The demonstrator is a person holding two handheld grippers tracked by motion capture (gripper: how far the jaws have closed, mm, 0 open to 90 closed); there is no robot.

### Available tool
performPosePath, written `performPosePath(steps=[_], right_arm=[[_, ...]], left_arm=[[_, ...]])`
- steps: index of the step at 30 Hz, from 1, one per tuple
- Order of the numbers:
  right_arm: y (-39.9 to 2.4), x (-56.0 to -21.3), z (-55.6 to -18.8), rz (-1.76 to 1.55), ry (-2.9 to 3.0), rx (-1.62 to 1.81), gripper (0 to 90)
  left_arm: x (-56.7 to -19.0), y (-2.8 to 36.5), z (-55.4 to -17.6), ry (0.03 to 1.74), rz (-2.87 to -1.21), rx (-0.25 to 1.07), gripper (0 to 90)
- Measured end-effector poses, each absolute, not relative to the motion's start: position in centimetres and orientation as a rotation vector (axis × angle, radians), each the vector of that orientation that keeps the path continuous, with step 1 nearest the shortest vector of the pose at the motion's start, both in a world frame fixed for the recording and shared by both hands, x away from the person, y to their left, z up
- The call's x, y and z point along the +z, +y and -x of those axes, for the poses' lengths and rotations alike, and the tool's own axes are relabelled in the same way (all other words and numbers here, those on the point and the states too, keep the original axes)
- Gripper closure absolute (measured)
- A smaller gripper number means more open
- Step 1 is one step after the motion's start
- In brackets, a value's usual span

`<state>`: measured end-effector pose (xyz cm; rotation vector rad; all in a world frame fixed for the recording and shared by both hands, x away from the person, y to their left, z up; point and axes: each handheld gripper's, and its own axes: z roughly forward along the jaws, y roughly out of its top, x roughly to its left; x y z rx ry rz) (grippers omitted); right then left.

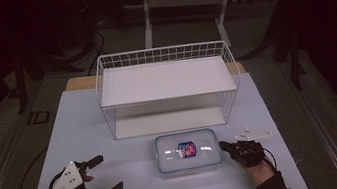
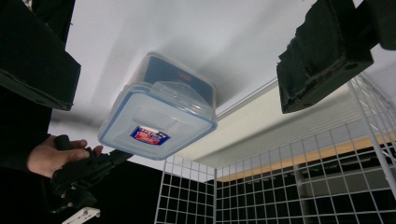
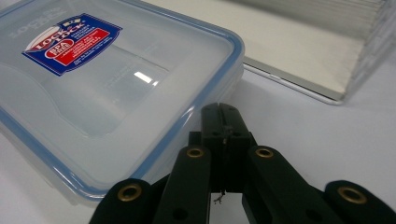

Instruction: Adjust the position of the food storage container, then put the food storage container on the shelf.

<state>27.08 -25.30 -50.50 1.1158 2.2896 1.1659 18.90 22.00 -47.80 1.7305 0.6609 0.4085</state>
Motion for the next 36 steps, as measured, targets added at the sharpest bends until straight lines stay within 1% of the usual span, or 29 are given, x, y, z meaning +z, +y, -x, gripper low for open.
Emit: performPosePath(steps=[13, 16, 20, 23, 25, 26, 27, 28, 29, 31, 32, 33, 34, 35, 36], right_arm=[[-23.2, -50.5, -27.5, -1.071, 2.334, 1.192, 90.0], [-23.2, -50.5, -27.5, -1.072, 2.321, 1.193, 90.0], [-23.5, -50.4, -27.3, -1.08, 2.3, 1.193, 90.0], [-24.1, -49.4, -27.0, -1.094, 2.27, 1.23, 89.3], [-24.3, -48.6, -26.7, -1.077, 2.253, 1.252, 82.9], [-24.3, -48.6, -26.7, -1.077, 2.253, 1.252, 82.9], [-24.4, -48.2, -26.5, -1.067, 2.239, 1.267, 79.2], [-24.4, -47.8, -26.3, -1.056, 2.227, 1.283, 72.9], [-24.4, -47.1, -25.8, -1.035, 2.215, 1.339, 60.9], [-24.4, -46.6, -25.5, -1.021, 2.203, 1.361, 55.1], [-24.4, -46.1, -25.2, -0.999, 2.198, 1.42, 39.2], [-24.4, -46.1, -25.2, -0.999, 2.198, 1.42, 39.2], [-24.4, -45.8, -25.0, -0.984, 2.2, 1.449, 29.2], [-24.3, -45.6, -24.8, -0.969, 2.21, 1.457, 21.6], [-24.2, -45.4, -24.7, -0.952, 2.213, 1.471, 16.7]], left_arm=[[-48.0, 21.9, -19.0, 0.663, -1.738, 0.403, 0.0], [-48.1, 21.9, -19.0, 0.666, -1.751, 0.417, 0.0], [-48.2, 21.9, -19.1, 0.664, -1.743, 0.387, 0.0], [-48.1, 21.8, -19.1, 0.654, -1.736, 0.392, 0.0], [-48.1, 21.8, -19.1, 0.649, -1.738, 0.392, 0.0], [-48.1, 21.8, -19.1, 0.649, -1.738, 0.392, 0.0], [-48.1, 21.7, -19.1, 0.649, -1.738, 0.394, 0.0], [-48.1, 21.7, -19.2, 0.647, -1.723, 0.376, 0.0], [-48.1, 21.7, -19.2, 0.649, -1.717, 0.37, 0.0], [-48.0, 21.6, -19.2, 0.648, -1.716, 0.365, 0.0], [-48.0, 21.6, -19.2, 0.645, -1.716, 0.369, 0.0], [-48.0, 21.5, -19.2, 0.65, -1.718, 0.372, 0.0], [-47.9, 21.5, -19.2, 0.655, -1.714, 0.372, 0.0], [-47.9, 21.4, -19.2, 0.658, -1.711, 0.372, 0.0], [-47.9, 21.3, -19.2, 0.66, -1.705, 0.365, 0.0]])
